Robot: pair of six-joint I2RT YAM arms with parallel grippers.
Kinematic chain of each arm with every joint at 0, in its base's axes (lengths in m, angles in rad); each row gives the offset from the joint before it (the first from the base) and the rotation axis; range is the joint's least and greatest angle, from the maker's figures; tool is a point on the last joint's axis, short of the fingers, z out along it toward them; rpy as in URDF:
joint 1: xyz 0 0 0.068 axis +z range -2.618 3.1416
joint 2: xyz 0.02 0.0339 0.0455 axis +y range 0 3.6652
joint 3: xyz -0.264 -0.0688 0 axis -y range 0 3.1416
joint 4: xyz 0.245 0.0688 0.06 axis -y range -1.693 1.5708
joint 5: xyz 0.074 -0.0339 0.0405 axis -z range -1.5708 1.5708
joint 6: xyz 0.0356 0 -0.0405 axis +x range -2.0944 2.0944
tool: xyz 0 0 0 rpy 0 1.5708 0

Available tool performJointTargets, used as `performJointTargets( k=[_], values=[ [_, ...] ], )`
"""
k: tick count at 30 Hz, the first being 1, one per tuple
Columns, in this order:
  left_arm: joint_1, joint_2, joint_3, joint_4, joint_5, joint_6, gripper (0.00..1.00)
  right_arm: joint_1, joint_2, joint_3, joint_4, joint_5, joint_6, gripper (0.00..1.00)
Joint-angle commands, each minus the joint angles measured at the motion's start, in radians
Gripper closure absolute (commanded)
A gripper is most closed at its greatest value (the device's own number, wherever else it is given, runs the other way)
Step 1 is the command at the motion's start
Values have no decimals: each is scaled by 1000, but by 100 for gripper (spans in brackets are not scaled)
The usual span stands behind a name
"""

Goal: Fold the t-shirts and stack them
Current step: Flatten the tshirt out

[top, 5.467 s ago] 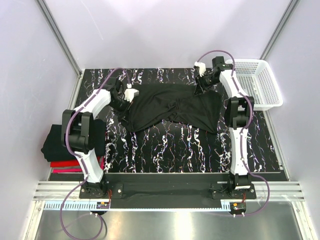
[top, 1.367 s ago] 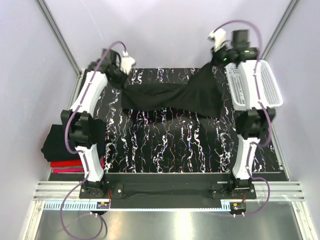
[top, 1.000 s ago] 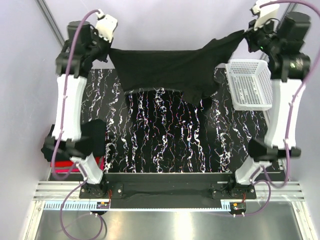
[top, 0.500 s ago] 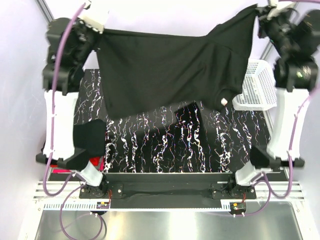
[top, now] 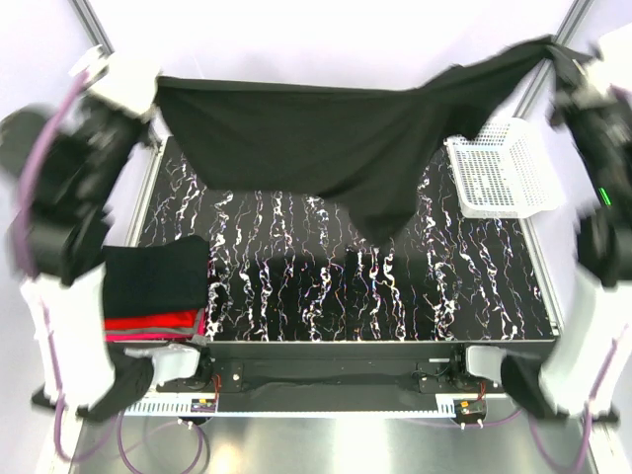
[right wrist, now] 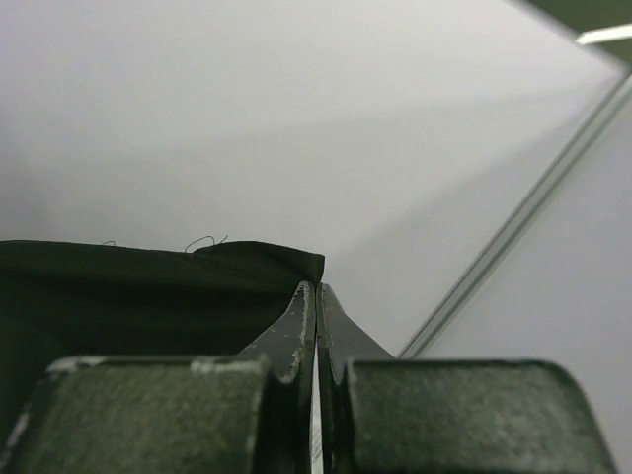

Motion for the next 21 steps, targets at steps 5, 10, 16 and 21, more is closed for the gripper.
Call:
performJointTargets(
  k=[5, 10, 16, 21],
  values=[
    [4, -144, -32, 49, 90, -24, 100, -2, -203, -27, 50, 69, -41, 100],
    [23, -162, -37, 45, 94, -29, 100, -3, -240, -39, 48, 95, -69, 100],
    [30, -110, -97, 43, 3, 17, 100, -3, -185, -94, 65, 83, -120, 100],
    [30, -37, -279, 38, -15, 46, 100, -3, -164, -395, 226, 32, -170, 100]
  ],
)
